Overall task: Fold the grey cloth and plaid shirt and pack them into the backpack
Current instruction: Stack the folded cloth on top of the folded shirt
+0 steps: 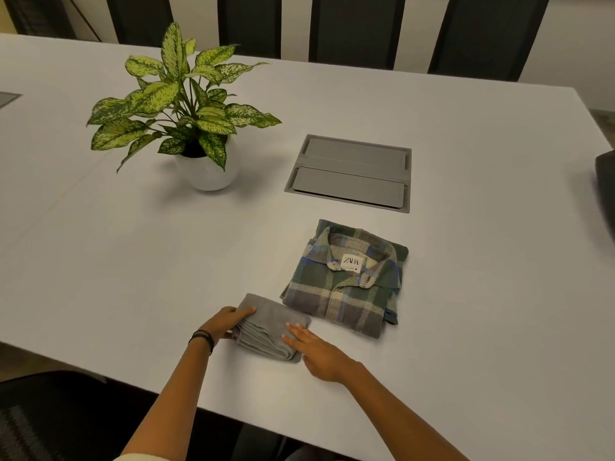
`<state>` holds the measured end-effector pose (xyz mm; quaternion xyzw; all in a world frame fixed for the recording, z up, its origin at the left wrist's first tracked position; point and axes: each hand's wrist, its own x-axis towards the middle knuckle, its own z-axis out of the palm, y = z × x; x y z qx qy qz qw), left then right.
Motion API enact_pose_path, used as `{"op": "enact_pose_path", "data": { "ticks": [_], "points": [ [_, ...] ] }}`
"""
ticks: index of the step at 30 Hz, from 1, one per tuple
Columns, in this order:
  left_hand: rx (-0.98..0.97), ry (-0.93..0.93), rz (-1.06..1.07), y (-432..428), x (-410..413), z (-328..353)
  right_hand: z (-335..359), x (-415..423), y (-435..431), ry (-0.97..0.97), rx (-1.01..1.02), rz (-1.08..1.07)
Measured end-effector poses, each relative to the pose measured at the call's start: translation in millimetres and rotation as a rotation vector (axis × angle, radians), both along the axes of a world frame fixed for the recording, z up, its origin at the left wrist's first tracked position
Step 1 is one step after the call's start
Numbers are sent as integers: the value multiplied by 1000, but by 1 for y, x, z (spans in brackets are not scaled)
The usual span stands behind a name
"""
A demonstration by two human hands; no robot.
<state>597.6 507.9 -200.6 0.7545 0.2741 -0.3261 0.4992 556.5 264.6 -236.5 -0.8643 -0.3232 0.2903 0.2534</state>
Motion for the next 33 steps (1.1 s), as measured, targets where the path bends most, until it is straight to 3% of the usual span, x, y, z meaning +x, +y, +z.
{"op": "enact_pose_path", "data": {
  "ticks": [10, 18, 25, 29, 33],
  "points": [
    [-77, -133, -365, 20, 18, 64, 50, 19, 19, -157, 342, -386],
    [-81, -323, -644, -24, 68, 105, 76, 36, 7, 352, 660, -662],
    [-84, -611, -555, -97, 96, 92, 86, 55, -18, 327, 712, -1018],
    [91, -838, -520, -131, 104, 75, 85, 71, -36, 277, 653, -1199],
    [244, -954, -660, -153, 102, 63, 79, 84, -49, 277, 653, -1272]
  ]
}}
